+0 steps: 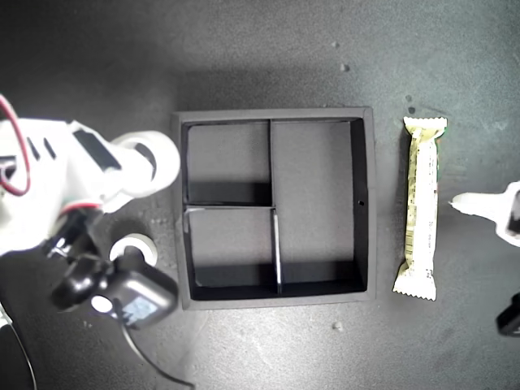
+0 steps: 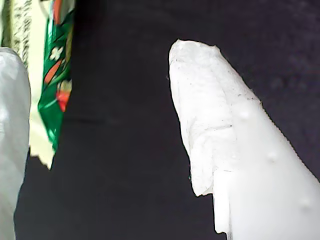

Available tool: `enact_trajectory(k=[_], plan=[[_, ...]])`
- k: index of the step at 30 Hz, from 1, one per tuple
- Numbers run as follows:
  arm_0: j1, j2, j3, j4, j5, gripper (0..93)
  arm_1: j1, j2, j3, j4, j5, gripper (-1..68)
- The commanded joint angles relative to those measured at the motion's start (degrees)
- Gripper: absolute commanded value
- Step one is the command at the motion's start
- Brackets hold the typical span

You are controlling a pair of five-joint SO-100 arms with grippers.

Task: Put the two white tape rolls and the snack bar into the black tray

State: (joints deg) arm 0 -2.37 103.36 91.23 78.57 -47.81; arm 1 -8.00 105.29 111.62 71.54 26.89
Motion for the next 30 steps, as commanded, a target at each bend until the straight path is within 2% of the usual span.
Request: enact_trajectory(k=[1,6,20,27,30], plan=[[0.0,-5.19,-8.0,0.79,0.7,0.0,-0.7,-4.48,-3.16,-3.08,-0.7,17.7],[0.26,-11.16,-14.59,2.37,1.05,0.0,-1.23,-5.89,-5.45,-6.15,-2.37,16.6],[0.53,-25.66,-31.38,8.61,2.37,0.0,-3.34,-32.61,-22.5,-7.12,-4.75,16.5],[1.76,-34.54,-37.44,9.05,1.41,0.0,-3.16,-32.7,-15.03,-16.96,-5.1,8.5],[2.37,-39.55,-43.15,12.3,0.88,0.0,-3.25,-32.61,-15.29,-16.26,-5.27,4.9]])
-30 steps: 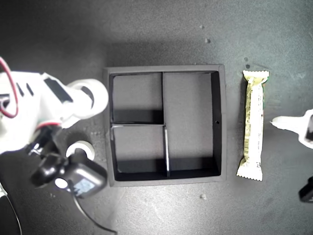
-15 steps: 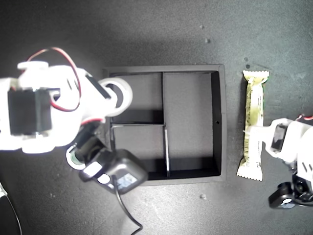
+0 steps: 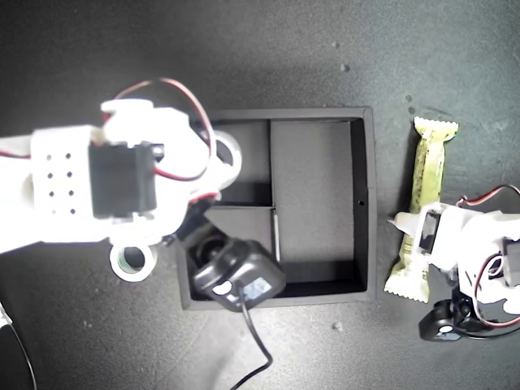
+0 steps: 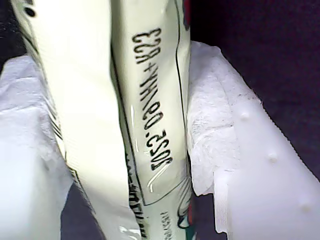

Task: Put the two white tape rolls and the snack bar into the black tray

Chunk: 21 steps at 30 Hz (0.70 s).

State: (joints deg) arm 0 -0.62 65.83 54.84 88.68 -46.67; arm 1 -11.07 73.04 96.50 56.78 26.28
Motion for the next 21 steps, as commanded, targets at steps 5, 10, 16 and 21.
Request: enact_trajectory(k=[5,10,16,21], plan=[[0.88,-11.34,-22.24,12.04,-0.88,0.0,-1.67,0.35,-10.11,10.99,-8.09,3.6],[-0.53,-17.67,-33.4,16.17,-0.62,0.0,-3.34,-0.09,-28.83,26.63,-14.33,2.9],[-2.11,-18.9,-33.66,16.17,-0.44,0.0,-5.27,-0.44,-51.68,36.3,-19.69,2.6],[-2.72,-21.27,-33.84,16.17,-0.62,0.0,-5.98,-0.79,-56.51,29.44,-21.62,3.3]])
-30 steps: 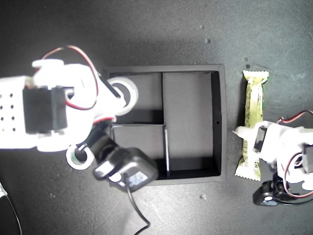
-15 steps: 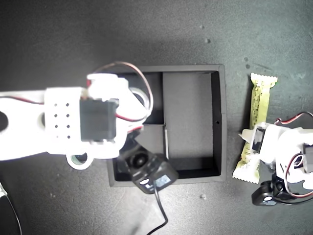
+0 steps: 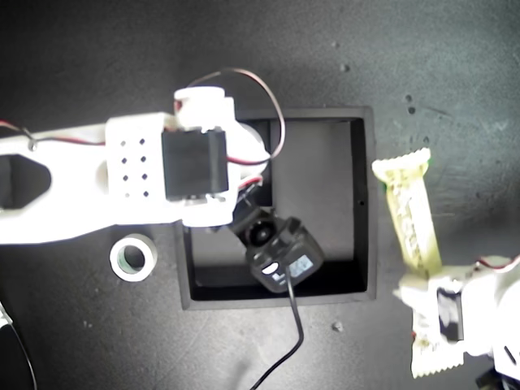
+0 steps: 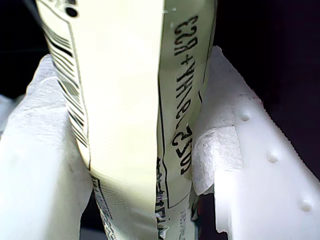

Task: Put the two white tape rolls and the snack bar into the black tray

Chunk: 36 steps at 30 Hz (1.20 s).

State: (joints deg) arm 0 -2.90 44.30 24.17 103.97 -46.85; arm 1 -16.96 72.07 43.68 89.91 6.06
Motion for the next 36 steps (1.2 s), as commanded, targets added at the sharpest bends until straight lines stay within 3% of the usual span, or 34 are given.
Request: enact_trajectory(k=[1,8,17,19,22,30,36], plan=[[-0.44,-0.18,-3.16,0.88,-0.53,0.0,-0.09,-0.18,-2.99,-5.98,-1.41,3.4],[-0.88,0.53,-0.62,1.05,-1.05,0.0,0.0,-11.25,-9.84,-8.96,-0.44,3.7],[-1.23,2.55,-0.18,1.05,-0.62,0.0,1.58,-12.83,-4.04,-12.92,1.32,5.0],[-1.14,2.55,-0.09,1.05,-0.44,0.3,1.85,-13.71,-4.04,-13.01,1.41,8.2],[-0.88,2.81,0.62,1.05,-0.35,8.0,2.11,-15.21,-4.04,-12.66,1.32,17.6],[-0.79,7.38,5.19,1.05,0.26,14.2,2.9,-16.52,-5.98,-7.38,0.53,23.1],[0.0,28.92,18.11,1.05,0.18,14.3,4.39,-16.52,-20.48,8.96,-2.2,23.9]])
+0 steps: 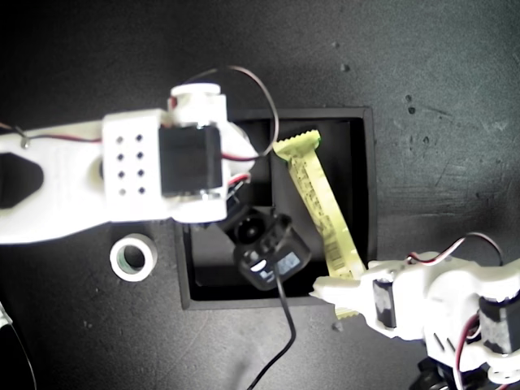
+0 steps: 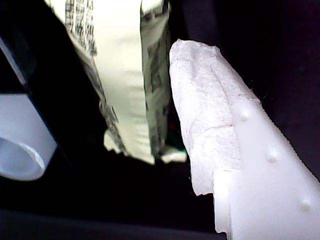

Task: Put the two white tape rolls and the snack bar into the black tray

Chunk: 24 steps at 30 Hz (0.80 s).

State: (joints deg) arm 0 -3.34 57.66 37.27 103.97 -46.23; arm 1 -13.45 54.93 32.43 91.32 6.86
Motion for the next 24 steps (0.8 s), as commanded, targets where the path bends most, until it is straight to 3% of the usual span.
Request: enact_trajectory(k=[1,6,11,15,19,24], plan=[[0.88,21.09,8.26,1.05,-0.88,14.3,1.32,0.62,-13.18,11.51,-3.52,23.9],[6.86,44.56,23.64,1.05,-8.17,13.6,3.6,14.15,-2.81,11.95,-2.64,22.9],[19.42,54.93,39.37,-1.32,-23.38,12.7,5.54,19.86,-6.86,11.95,5.89,12.1],[28.04,56.34,51.77,-11.43,-33.22,12.1,9.58,22.06,-13.89,11.95,18.81,0.0],[31.73,55.46,63.54,-24.26,-38.06,11.9,12.04,28.65,-12.66,11.95,26.37,-0.2],[33.13,53.0,72.25,-37.71,-39.37,11.7,13.71,39.55,-1.85,11.87,31.82,-0.2]])
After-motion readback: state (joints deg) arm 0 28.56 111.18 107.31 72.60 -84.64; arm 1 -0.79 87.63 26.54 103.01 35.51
